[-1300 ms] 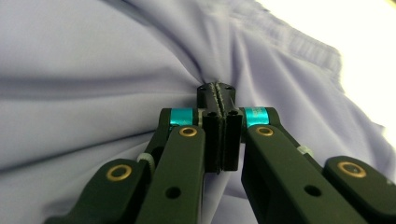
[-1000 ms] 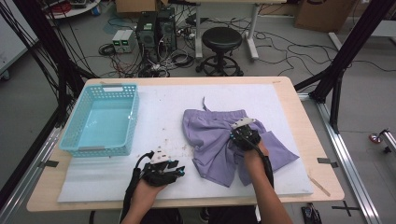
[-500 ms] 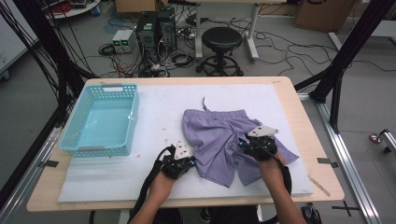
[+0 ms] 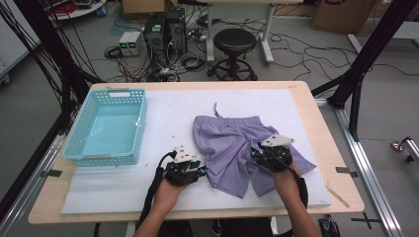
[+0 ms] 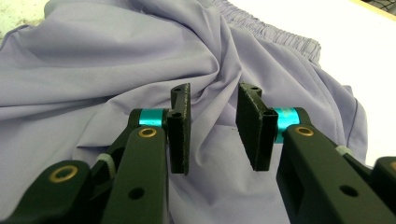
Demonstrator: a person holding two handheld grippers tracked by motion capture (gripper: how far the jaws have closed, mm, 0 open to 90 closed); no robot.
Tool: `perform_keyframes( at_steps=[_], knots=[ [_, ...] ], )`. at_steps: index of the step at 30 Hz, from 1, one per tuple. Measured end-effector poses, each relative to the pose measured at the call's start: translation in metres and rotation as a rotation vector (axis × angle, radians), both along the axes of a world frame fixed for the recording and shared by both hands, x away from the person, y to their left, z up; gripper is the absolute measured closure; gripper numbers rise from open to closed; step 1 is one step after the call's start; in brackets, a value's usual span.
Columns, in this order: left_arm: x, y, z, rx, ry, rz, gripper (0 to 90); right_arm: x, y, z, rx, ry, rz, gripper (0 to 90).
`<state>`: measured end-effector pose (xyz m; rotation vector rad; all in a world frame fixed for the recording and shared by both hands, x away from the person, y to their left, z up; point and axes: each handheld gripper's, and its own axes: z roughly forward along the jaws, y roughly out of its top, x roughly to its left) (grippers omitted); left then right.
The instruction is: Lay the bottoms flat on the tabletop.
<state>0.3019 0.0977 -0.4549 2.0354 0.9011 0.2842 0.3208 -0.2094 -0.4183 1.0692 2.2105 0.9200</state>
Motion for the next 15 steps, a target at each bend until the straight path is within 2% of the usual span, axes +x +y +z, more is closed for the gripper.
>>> perform_keyframes(
  at_steps=[1,2,3,4,6,10,14,15],
  knots=[
    [0.001,-0.004,-0.002,0.016,0.000,-0.005,66.0,0.000,-0.001,0.000,0.000,0.003,-0.001,66.5],
    [0.001,-0.008,-0.004,0.044,0.003,-0.017,72.2,0.000,-0.003,0.000,0.005,0.007,-0.005,66.5],
    [-0.001,-0.010,-0.003,0.069,-0.019,-0.007,79.3,-0.001,-0.005,0.000,0.006,0.009,-0.007,66.5],
    [-0.002,-0.010,-0.003,0.069,-0.025,-0.015,87.4,-0.001,-0.007,0.000,0.004,0.009,-0.009,66.5],
    [-0.005,-0.012,-0.003,0.088,-0.043,-0.026,87.9,-0.002,-0.008,0.000,0.008,0.010,-0.012,66.5],
    [-0.011,-0.004,-0.003,0.086,-0.040,-0.021,88.3,-0.002,-0.013,0.001,0.010,0.010,-0.023,66.5],
    [-0.019,0.018,-0.002,0.085,-0.043,0.013,88.3,-0.003,-0.014,0.001,0.014,0.010,-0.026,66.5],
    [-0.027,0.033,0.000,0.079,-0.043,0.036,88.3,-0.004,-0.012,0.001,0.012,0.009,-0.021,66.5]
  ],
)
